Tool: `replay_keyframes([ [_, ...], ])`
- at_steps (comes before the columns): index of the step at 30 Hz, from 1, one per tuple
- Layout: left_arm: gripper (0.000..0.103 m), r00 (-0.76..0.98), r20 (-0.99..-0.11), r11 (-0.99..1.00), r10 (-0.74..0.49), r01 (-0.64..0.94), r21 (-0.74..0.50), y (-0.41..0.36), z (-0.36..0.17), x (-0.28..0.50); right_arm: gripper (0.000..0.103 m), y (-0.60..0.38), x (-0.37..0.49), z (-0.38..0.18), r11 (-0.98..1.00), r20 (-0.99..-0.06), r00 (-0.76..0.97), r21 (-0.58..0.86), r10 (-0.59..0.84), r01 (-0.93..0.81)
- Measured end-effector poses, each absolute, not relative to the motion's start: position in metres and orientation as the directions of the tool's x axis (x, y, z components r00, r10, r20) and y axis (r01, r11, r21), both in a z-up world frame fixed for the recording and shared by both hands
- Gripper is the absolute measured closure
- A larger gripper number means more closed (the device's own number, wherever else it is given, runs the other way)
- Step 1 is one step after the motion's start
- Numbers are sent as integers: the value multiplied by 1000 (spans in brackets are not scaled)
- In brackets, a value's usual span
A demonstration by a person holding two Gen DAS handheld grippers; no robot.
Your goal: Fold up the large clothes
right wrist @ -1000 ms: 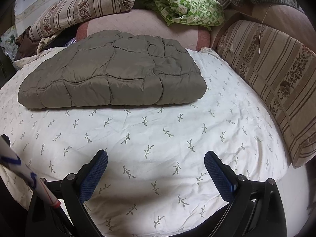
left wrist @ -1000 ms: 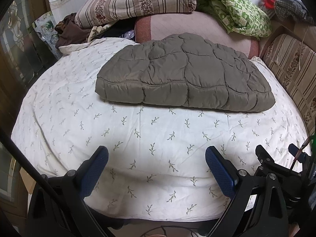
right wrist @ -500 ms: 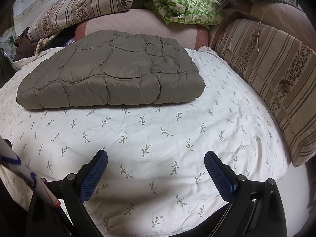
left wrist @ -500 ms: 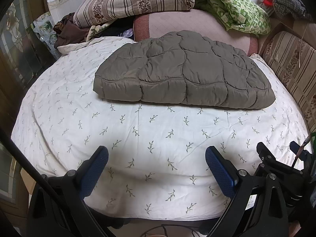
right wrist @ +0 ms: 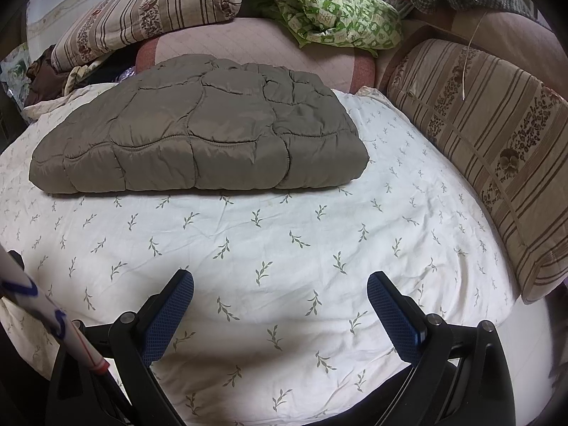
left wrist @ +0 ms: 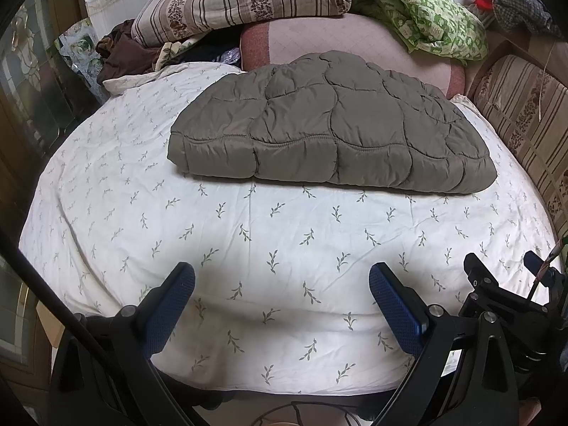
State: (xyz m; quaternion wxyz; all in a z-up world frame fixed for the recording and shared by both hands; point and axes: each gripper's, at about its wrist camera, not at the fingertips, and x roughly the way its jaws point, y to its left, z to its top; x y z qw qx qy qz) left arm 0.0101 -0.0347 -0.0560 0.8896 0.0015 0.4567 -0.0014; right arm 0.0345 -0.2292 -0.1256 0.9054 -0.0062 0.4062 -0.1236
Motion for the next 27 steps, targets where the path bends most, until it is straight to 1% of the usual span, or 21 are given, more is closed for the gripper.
replay_keyframes([
  [13,5,583,-812,1000,-7,15,2,-38,-55,11,3,-229,35,-124,969,-736,636,-120,-231,214],
  [17,5,582,-813,1000,-2,14,8,-38,-56,12,3,-230,33,-124,966,-722,647,-132,-247,221],
  [23,5,581,-814,1000,-2,18,11,-40,-57,12,3,-234,34,-125,973,-738,639,-102,-215,209],
  [27,5,579,-816,1000,1,20,16,-42,-56,11,3,-232,34,-126,973,-740,636,-114,-218,200],
])
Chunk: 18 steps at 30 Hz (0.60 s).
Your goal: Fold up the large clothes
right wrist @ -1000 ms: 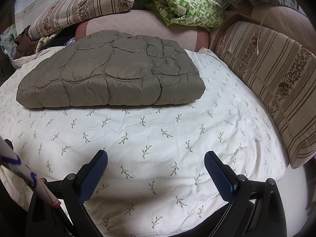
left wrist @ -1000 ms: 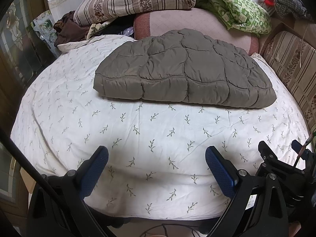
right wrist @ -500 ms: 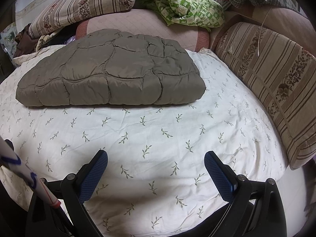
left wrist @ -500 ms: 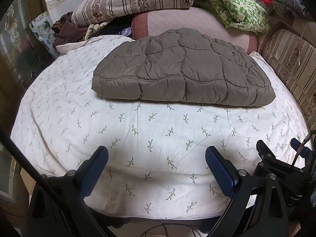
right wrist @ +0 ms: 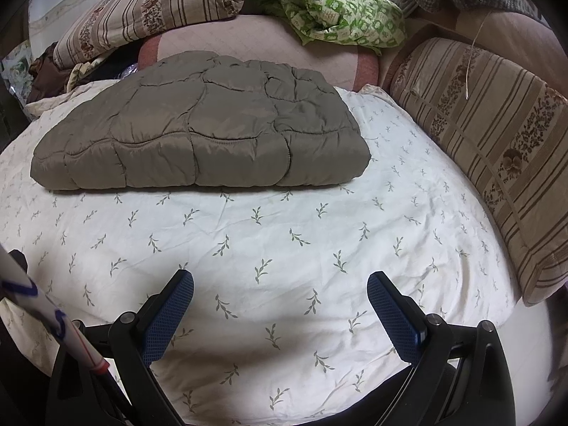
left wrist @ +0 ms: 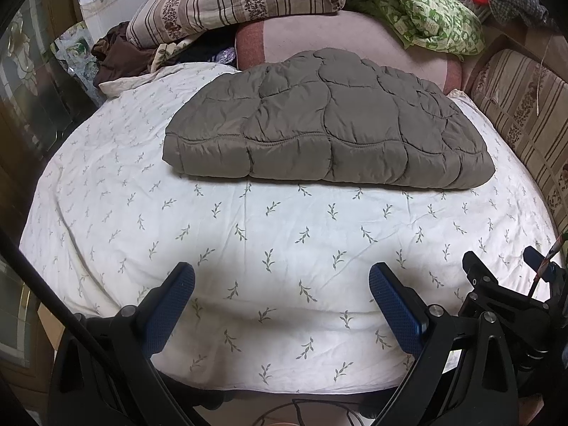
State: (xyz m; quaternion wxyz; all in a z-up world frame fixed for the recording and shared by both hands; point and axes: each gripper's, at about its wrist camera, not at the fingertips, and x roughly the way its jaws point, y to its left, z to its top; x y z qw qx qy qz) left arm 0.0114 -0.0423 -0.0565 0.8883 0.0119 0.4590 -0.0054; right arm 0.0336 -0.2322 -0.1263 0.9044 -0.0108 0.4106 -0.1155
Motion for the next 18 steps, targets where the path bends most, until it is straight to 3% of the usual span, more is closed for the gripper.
replay_keyframes([
  [18,5,593,-805,998,-11,60,30,-60,-53,7,3,-268,24,-123,954,-739,628,-69,-245,292],
])
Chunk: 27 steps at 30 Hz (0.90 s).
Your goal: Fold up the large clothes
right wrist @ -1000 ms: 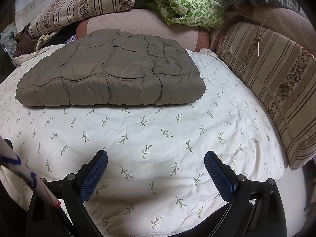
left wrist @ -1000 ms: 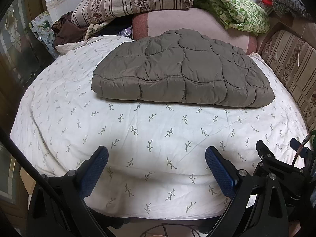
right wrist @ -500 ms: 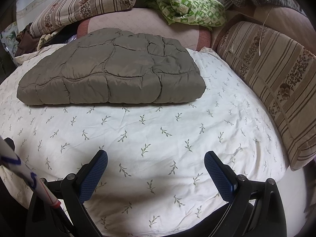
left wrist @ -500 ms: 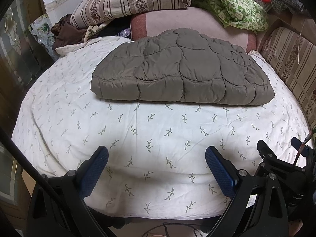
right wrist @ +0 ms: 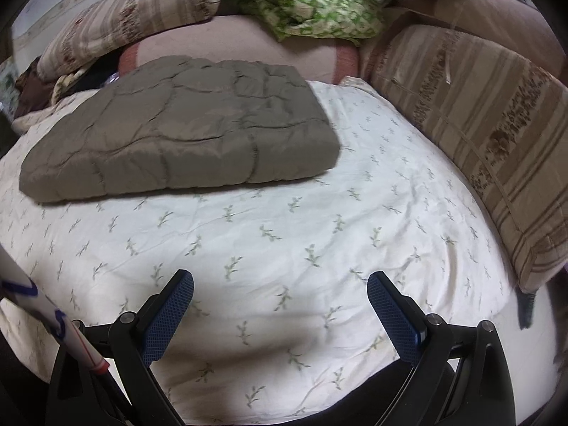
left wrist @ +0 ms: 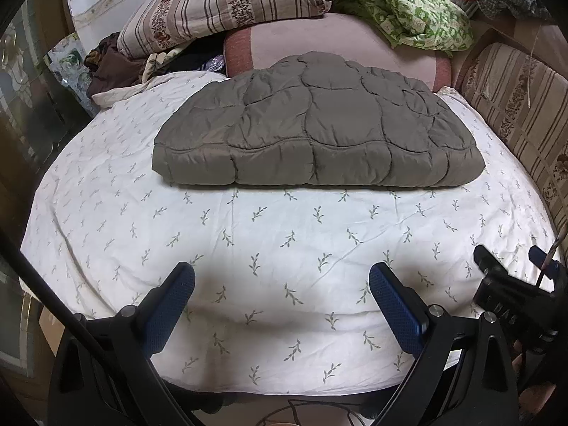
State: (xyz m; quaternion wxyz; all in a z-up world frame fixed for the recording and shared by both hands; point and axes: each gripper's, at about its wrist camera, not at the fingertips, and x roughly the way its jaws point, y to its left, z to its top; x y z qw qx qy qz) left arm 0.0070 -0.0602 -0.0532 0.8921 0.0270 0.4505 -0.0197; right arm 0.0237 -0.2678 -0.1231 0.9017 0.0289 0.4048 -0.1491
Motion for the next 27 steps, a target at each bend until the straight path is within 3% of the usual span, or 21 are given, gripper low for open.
replay_keyframes([
  [27,5,591,-806,999,-29,31,-14,-44,-59,8,3,-242,26,-119,970,-723,652,-108,-228,218],
])
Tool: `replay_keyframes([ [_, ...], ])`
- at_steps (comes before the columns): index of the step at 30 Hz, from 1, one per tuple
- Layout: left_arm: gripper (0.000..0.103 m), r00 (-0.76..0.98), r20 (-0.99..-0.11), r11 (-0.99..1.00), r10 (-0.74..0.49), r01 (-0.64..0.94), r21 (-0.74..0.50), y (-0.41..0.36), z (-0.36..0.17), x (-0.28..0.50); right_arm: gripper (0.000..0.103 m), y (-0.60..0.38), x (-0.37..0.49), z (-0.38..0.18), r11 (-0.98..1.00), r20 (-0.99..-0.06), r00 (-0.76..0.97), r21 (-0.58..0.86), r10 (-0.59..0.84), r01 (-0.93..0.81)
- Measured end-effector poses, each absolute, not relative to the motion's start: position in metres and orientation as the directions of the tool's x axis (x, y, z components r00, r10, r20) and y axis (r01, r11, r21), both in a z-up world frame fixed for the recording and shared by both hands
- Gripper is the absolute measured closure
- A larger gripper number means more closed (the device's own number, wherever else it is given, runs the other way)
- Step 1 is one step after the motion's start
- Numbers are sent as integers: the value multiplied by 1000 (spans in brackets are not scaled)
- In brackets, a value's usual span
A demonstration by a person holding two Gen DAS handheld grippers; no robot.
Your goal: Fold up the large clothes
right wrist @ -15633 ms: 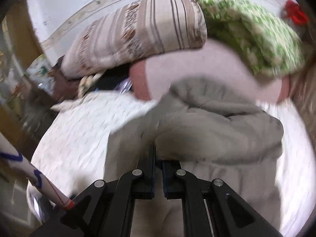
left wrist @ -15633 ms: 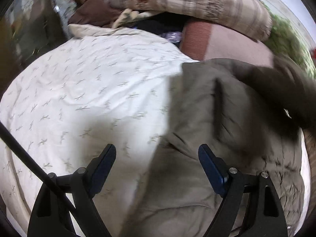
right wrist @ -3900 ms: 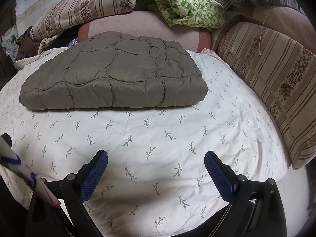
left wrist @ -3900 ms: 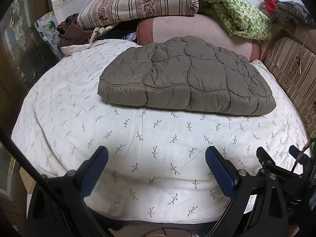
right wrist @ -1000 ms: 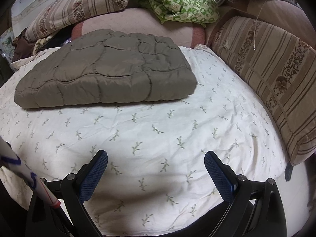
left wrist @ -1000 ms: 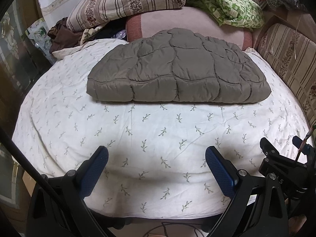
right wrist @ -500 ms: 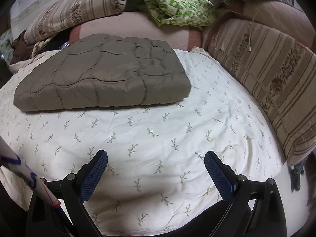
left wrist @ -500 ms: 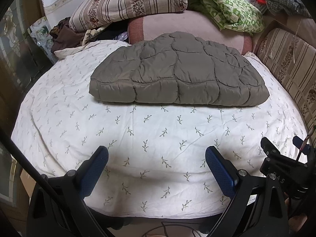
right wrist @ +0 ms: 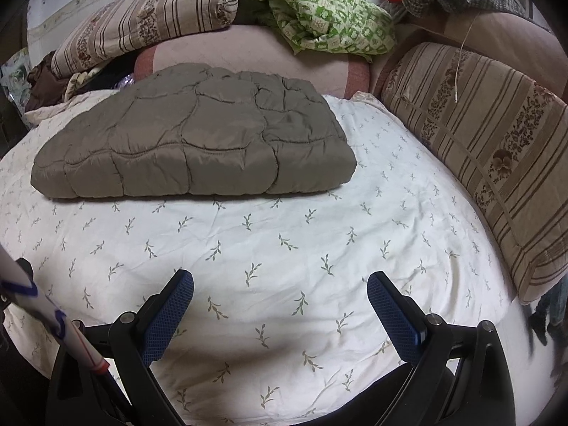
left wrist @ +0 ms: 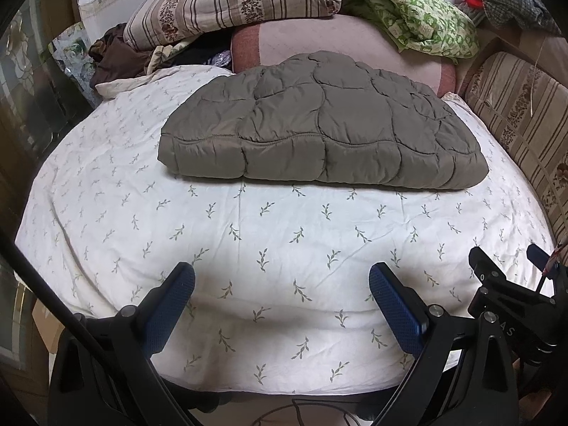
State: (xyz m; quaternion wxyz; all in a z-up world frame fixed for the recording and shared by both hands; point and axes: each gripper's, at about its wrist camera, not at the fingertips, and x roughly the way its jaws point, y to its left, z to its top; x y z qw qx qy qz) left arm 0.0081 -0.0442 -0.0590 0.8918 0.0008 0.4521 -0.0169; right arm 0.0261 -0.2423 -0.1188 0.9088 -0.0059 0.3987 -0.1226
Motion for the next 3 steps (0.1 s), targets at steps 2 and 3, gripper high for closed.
replay_keyframes([
  [2,5,591,-806,999,-35,30,-22,-43,-59,9,3,-241,27,-117,968,-722,652,-111,-233,223],
  [3,5,593,-805,999,-32,29,-18,-43,-60,9,3,-241,27,-117,968,-721,651,-114,-236,225],
])
